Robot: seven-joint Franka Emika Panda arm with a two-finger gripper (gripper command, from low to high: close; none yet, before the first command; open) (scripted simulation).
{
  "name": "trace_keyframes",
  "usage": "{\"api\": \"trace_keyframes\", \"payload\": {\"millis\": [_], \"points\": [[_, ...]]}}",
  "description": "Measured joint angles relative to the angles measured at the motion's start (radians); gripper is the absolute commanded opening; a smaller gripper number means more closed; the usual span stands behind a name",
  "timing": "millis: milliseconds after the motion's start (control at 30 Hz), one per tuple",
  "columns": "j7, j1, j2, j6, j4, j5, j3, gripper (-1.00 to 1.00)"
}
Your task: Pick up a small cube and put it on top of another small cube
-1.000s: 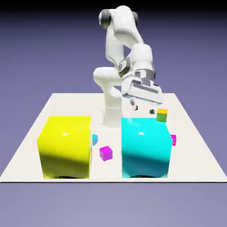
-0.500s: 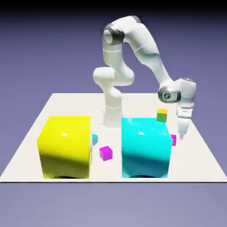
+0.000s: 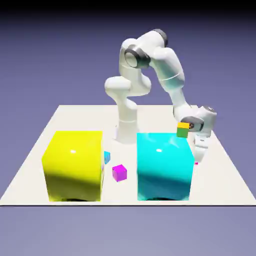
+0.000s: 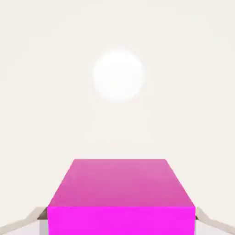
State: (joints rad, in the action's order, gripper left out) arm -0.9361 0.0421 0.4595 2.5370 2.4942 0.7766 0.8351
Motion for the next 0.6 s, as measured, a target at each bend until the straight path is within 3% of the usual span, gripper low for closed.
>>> {"api": "trace_keyframes", "payload": {"millis": [200, 600], "points": [[0.112, -0.107, -0.111, -0.050, 0.027, -0.164, 0.147, -1.00], [0.634, 0.134, -0.149, -0.140, -0.193, -0.079, -0.194, -1.00]]}}
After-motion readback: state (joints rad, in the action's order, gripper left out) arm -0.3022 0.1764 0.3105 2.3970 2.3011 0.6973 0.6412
